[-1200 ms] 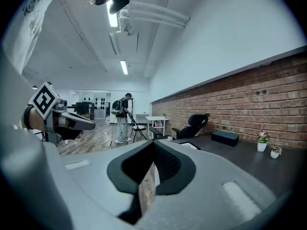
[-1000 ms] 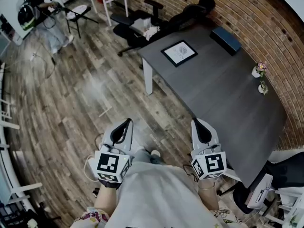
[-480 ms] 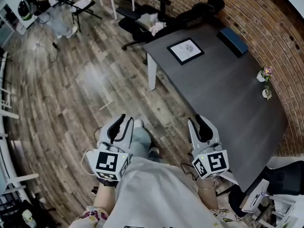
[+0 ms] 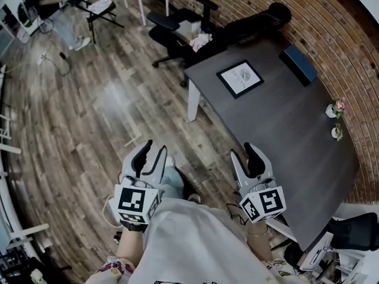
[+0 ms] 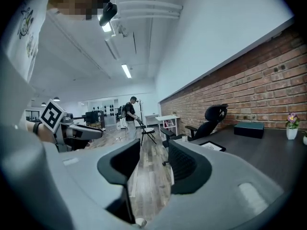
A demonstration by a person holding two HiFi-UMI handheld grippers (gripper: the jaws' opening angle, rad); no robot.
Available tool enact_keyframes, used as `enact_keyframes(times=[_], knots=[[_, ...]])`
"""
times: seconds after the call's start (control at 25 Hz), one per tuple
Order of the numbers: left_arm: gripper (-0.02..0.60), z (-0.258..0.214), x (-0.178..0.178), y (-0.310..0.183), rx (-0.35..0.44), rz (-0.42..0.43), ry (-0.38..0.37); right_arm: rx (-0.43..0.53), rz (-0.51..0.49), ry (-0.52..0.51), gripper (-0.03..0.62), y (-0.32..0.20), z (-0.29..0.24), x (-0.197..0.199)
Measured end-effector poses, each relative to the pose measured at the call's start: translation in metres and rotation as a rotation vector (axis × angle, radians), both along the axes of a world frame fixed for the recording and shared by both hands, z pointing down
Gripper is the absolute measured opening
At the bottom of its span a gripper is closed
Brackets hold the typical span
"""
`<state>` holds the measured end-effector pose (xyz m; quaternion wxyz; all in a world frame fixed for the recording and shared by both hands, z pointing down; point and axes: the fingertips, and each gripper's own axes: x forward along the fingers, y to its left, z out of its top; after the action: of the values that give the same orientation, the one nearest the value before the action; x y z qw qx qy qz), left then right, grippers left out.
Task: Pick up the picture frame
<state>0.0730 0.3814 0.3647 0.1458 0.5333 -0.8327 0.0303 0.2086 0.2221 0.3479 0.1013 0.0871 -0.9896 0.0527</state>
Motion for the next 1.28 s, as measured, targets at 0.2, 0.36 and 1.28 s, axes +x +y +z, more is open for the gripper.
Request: enact_keyframes(times=[0.2,0.36,1.28], knots=[[0.162,-0.006,-0.066,-0.013,-0.003,0.011,-0.01,-0.007,0.013,-0.001,0.198,-0.016,-0.003,-0.059],[0.17,-0.005,-0.114,-0.021,-0.006,0.027,-0.013,-0.019,0.049,-0.006,0.212,-0.03,-0.002,-0.099],[0.19,0.028,-0.213,-0.076,-0.053,0.194,0.044,-0.083,0.311,0.02,0.261,-0.091,0.025,-0.16]])
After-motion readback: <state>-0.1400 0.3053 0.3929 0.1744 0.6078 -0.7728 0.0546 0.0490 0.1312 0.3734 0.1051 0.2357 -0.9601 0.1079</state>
